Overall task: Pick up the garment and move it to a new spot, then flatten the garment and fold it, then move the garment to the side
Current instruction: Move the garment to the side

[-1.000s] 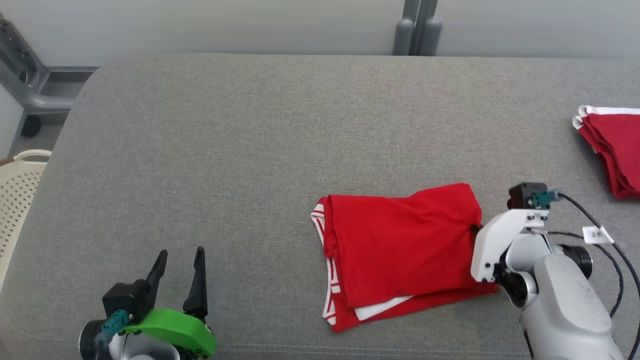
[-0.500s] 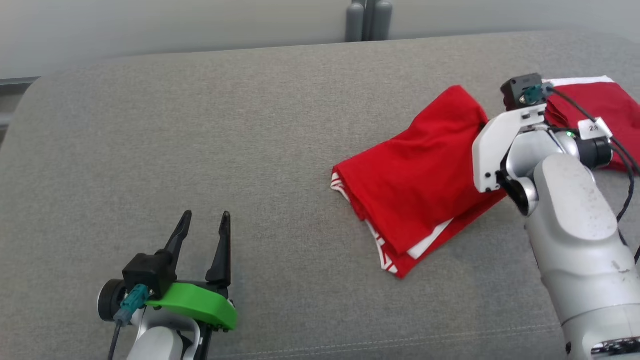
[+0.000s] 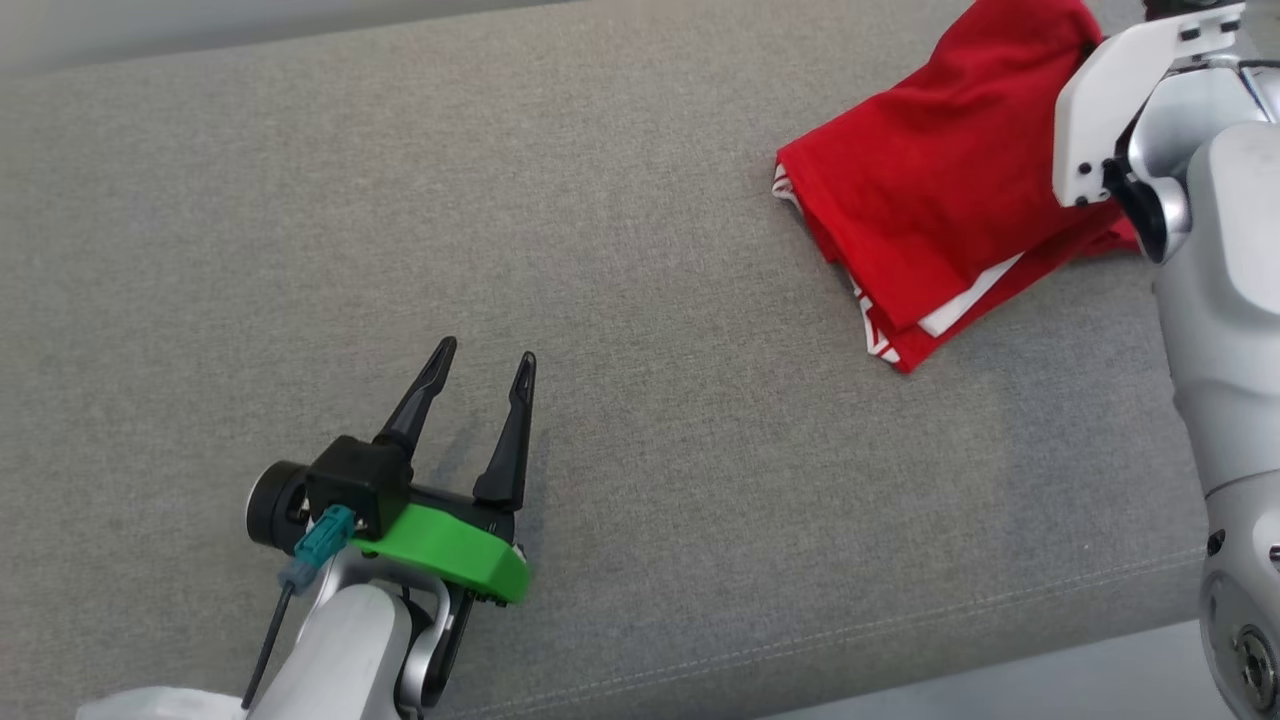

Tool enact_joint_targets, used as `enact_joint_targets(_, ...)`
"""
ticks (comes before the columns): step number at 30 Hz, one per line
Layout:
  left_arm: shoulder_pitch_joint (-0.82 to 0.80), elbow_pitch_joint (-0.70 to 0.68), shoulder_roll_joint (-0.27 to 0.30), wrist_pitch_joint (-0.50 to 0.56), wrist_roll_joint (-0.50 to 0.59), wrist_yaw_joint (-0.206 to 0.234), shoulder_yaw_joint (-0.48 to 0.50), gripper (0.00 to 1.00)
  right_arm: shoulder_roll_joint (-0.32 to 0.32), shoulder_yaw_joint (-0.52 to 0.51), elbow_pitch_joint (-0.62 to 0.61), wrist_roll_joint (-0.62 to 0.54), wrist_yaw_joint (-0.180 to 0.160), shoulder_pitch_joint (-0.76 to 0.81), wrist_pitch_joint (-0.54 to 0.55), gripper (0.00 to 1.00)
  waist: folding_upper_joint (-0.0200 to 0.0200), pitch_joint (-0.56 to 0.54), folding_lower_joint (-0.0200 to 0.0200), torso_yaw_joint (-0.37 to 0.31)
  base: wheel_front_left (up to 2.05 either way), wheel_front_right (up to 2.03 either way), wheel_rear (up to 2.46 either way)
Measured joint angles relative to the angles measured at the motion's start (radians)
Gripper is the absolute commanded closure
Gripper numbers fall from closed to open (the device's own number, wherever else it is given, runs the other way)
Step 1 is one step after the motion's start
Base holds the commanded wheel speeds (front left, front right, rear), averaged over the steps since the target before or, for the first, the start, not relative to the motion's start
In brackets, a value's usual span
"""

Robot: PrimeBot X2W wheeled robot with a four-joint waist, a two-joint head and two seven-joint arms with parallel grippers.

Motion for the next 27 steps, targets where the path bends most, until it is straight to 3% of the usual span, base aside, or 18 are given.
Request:
enact_joint_targets(10,-0.052,0.022,-0.009,0.004,0.010,-0.019,-0.028,0.00,-0.095,-0.058,0.021,-0.060,0.000,-0.062,-0.022,1.00,0.0000,0.088,0.0001,-0.028,0.00,0.00,0.00)
enact_joint_targets(17,-0.054,0.038,-0.015,0.006,0.012,-0.025,-0.053,0.00,-0.154,-0.147,0.049,-0.131,0.000,-0.056,-0.043,1.00,0.0000,0.091,0.0001,0.013,0.00,0.00,0.00)
enact_joint_targets(27,-0.055,0.018,0.001,0.026,0.043,-0.025,-0.094,0.00,-0.202,-0.400,0.037,-0.326,0.000,-0.009,-0.075,1.00,0.0000,0.106,0.0000,0.093,0.00,0.00,0.00)
